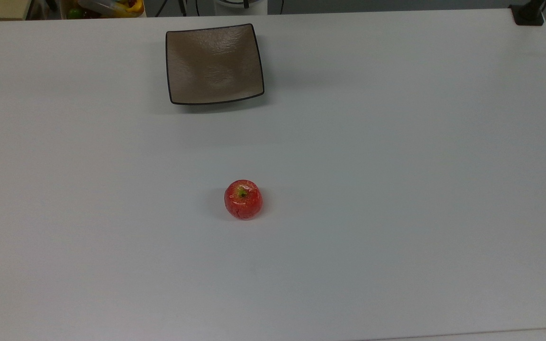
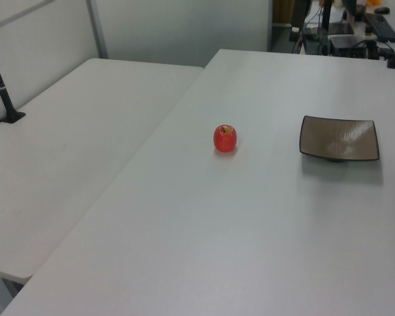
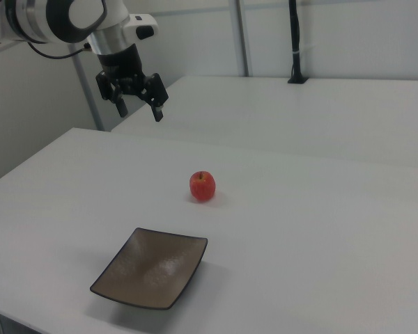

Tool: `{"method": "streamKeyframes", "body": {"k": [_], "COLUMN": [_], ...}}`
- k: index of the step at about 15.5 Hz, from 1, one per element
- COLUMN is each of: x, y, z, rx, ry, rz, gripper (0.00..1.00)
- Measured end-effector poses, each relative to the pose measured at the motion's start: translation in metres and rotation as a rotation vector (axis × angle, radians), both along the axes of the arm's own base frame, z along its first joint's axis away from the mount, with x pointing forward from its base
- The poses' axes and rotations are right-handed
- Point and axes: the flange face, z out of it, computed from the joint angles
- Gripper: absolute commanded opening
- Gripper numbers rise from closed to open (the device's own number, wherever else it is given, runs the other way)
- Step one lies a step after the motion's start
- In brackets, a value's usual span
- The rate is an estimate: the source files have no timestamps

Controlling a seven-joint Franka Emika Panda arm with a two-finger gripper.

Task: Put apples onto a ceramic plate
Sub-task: 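Move the open gripper from its raised pose toward the red apple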

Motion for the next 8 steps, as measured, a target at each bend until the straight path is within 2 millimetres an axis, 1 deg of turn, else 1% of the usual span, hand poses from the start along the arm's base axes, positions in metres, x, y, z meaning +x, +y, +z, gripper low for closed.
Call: {"method": "streamKeyframes", "body": {"k": [4, 6, 8], "x": [0.000, 0.002, 0.014], "y": [0.001, 0.003, 0.005], "z": [-0.002, -0.005, -0.014], "rx": [0.001, -0.001, -0.003], "ry": [0.003, 0.008, -0.007], "rz": [0.002, 0.004, 0.004], "gripper": [1.00, 1.00, 1.00]}}
